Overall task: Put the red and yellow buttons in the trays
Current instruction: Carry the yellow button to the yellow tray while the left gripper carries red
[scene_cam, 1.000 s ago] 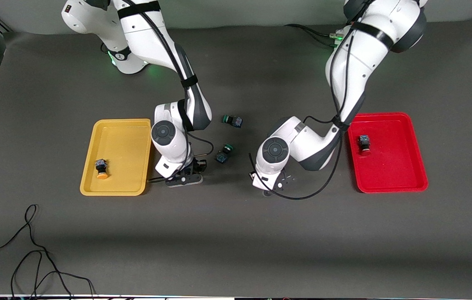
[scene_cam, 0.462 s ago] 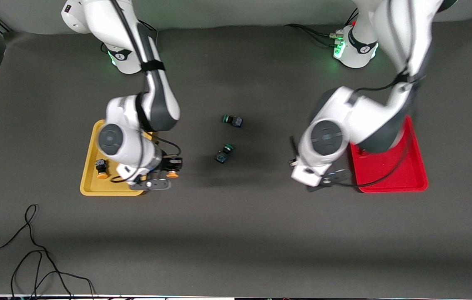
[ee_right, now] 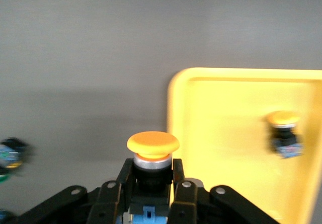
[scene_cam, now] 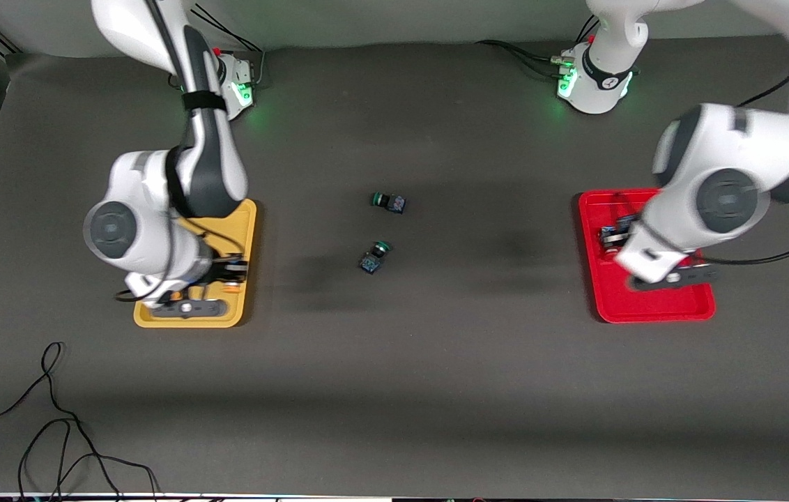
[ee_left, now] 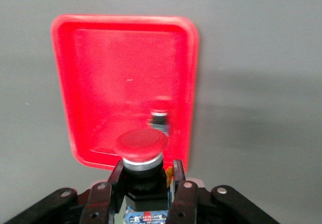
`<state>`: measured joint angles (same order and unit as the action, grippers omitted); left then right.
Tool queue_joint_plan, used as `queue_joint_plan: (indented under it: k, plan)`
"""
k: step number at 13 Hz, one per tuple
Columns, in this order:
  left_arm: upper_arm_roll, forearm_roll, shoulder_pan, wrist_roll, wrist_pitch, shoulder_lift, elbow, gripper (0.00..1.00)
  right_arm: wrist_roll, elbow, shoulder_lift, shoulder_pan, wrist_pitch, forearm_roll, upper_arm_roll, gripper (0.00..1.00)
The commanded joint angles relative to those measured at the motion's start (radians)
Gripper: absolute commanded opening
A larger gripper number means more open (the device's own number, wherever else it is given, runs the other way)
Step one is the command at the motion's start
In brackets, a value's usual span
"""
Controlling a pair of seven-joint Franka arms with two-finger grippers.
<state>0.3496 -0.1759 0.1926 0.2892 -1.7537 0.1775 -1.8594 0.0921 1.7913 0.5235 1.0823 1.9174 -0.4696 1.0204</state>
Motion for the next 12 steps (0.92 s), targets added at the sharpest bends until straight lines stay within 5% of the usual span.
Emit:
queue_joint_plan:
  k: [1,4,6,10,11,12]
  plan:
    - [0.005,0.006,0.125,-0.171,-0.123,-0.042,-0.134,0.0,0.142,0.097,-0.034,0.005,0.012,0.014,0.098,0.13]
    - [0.003,-0.008,0.195,-0.219,-0.304,-0.032,-0.272,0.0,0.214,0.25,-0.039,0.004,0.191,-0.03,0.098,0.13]
    - [0.003,-0.037,0.229,-0.222,-0.464,-0.015,-0.387,0.0,0.308,0.345,-0.011,0.008,0.323,-0.157,0.07,0.13]
    - [0.0,-0.062,0.264,-0.223,-0.608,0.089,-0.431,0.0,0.368,0.367,0.093,-0.007,0.377,-0.302,0.0,0.13]
    - [0.0,-0.074,0.266,-0.223,-0.618,0.109,-0.429,0.06,0.368,0.367,0.107,-0.007,0.381,-0.32,-0.012,0.14]
    - [0.0,-0.077,0.274,-0.222,-0.628,0.126,-0.423,0.58,0.368,0.367,0.107,-0.009,0.381,-0.325,-0.014,0.19]
